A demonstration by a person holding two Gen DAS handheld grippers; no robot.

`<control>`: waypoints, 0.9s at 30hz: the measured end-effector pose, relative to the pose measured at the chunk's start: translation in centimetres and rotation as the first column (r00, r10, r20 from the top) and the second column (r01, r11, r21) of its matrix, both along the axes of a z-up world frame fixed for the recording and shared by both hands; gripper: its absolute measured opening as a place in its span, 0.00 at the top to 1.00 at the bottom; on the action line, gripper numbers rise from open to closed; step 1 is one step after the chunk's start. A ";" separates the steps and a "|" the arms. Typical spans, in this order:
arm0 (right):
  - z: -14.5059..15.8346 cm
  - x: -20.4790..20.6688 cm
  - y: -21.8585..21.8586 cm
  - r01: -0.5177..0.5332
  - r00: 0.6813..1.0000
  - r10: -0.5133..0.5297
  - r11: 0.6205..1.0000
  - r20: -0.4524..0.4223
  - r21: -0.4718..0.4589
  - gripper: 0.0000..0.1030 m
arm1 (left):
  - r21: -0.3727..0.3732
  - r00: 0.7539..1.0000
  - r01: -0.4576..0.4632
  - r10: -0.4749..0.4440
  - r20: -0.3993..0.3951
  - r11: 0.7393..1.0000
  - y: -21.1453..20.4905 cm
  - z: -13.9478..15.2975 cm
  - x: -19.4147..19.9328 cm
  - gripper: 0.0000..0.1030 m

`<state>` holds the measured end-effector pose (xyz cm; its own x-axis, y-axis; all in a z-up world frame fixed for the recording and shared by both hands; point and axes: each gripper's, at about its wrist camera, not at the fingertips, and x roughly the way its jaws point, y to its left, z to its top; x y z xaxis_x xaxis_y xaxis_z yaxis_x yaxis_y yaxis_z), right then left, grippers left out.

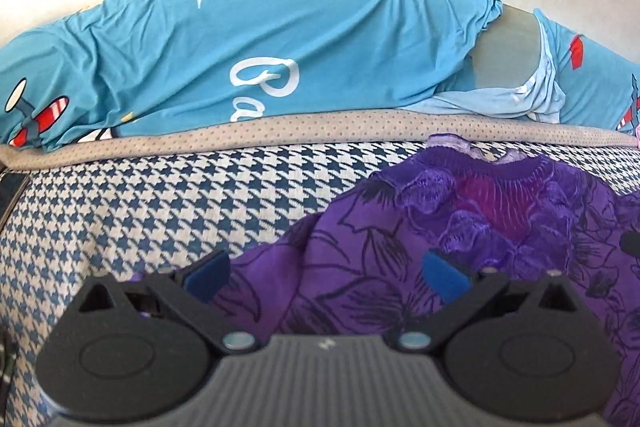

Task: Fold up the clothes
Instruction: 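Move the right gripper to the lace collar and pinch it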

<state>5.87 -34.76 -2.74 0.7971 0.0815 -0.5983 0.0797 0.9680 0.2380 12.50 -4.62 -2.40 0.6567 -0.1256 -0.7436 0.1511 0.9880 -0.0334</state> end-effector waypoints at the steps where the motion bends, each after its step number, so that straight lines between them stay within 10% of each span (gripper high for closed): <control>1: -0.2 0.7 -0.3 0.007 1.000 -0.007 1.000 0.004 -0.006 0.65 | 0.001 1.000 0.010 -0.010 -0.003 1.000 -0.3 -0.3 0.6 0.00; 15: -2.1 7.0 -0.4 -0.016 0.999 0.021 0.994 0.046 -0.106 0.22 | -0.041 0.998 0.055 -0.056 -0.025 0.998 -2.1 -2.8 5.8 0.00; 27: -4.2 11.1 0.5 -0.047 0.998 0.055 0.983 0.037 -0.177 0.18 | -0.065 0.992 0.102 -0.106 -0.066 0.993 -3.0 -5.1 8.5 0.00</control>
<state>17.00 -34.25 -6.96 0.8192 0.0192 -0.5732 0.0226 0.9976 0.0657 21.01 -7.61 -7.52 0.5852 -0.2377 -0.7752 0.2485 0.9626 -0.1076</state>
